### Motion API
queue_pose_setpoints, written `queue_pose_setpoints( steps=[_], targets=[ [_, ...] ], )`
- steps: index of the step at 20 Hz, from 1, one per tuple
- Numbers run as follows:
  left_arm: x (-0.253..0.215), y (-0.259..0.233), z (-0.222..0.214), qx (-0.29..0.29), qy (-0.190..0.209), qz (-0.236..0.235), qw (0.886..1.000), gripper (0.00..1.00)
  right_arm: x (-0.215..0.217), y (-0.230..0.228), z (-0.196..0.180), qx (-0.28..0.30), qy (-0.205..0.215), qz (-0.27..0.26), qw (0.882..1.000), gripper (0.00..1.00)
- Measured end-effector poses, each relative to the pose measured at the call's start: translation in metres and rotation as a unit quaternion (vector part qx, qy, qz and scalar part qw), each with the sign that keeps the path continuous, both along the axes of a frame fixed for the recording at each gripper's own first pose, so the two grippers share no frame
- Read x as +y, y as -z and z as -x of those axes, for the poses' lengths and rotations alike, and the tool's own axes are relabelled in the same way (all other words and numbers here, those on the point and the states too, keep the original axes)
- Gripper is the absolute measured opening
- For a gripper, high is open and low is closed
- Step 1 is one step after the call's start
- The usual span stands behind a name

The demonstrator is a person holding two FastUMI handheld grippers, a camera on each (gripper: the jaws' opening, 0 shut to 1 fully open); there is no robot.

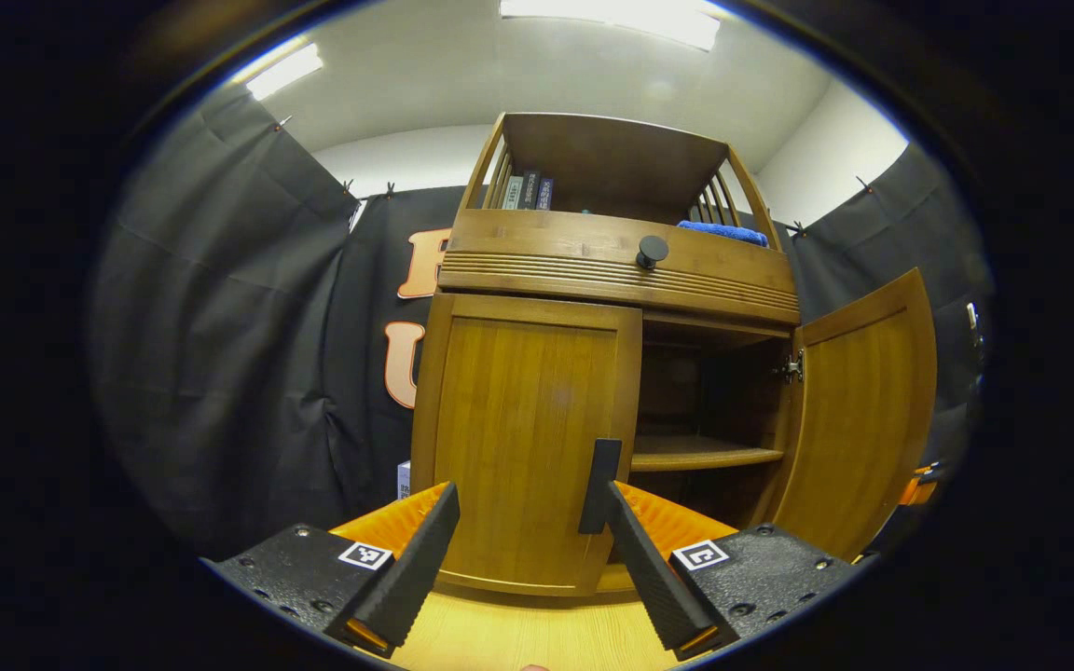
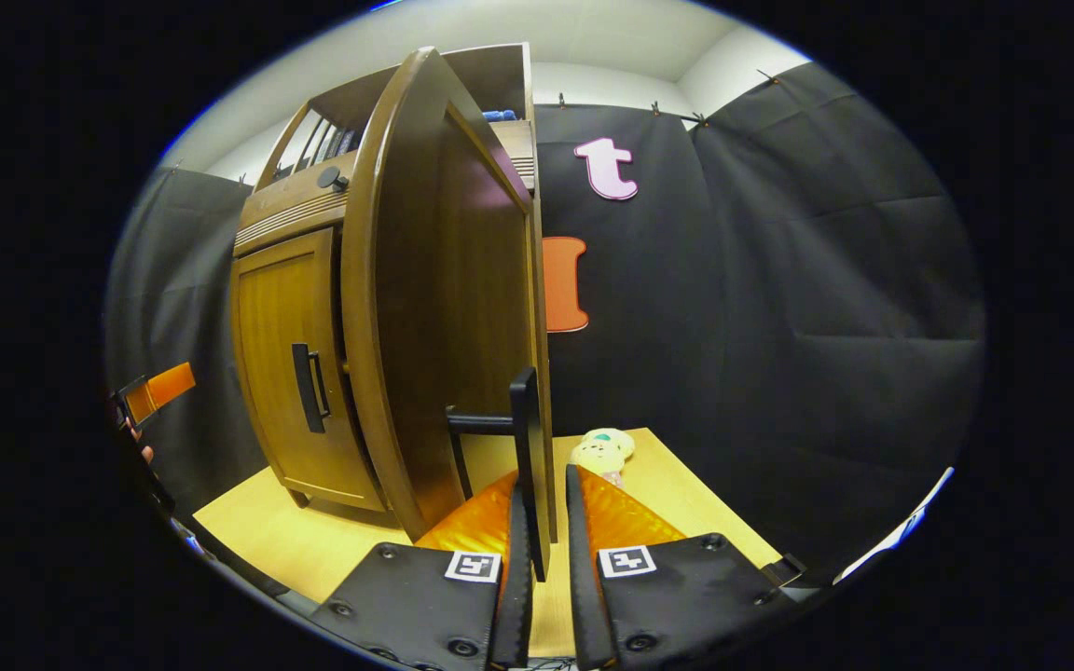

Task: Open the right door of the double-door shoe cabinet with the right hand, and open the left door with the left hand.

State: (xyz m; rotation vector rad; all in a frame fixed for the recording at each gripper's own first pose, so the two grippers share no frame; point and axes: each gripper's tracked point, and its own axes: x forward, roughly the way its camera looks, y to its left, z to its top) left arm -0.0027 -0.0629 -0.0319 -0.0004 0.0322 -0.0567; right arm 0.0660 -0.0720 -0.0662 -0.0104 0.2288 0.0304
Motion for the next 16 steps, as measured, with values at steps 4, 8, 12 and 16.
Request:
queue_pose_setpoints(
  steps=[4,8,12,16],
  targets=[
    [0.003,-0.001,0.002,-0.003,-0.006,0.002,1.0,0.91,-0.017,0.0,-0.001,0.008,-0.017,-0.007,1.0,0.25],
    [0.005,-0.002,0.006,-0.004,-0.009,0.006,1.0,0.91,-0.031,0.0,-0.001,0.018,-0.038,-0.007,0.999,0.26],
    [0.008,-0.002,0.008,-0.005,-0.014,0.006,1.0,0.92,-0.045,-0.001,-0.005,0.021,-0.062,-0.011,0.998,0.26],
    [0.014,-0.004,0.011,-0.007,-0.024,0.002,1.0,0.91,-0.056,-0.002,-0.009,0.02,-0.086,-0.016,0.996,0.26]
  ],
)
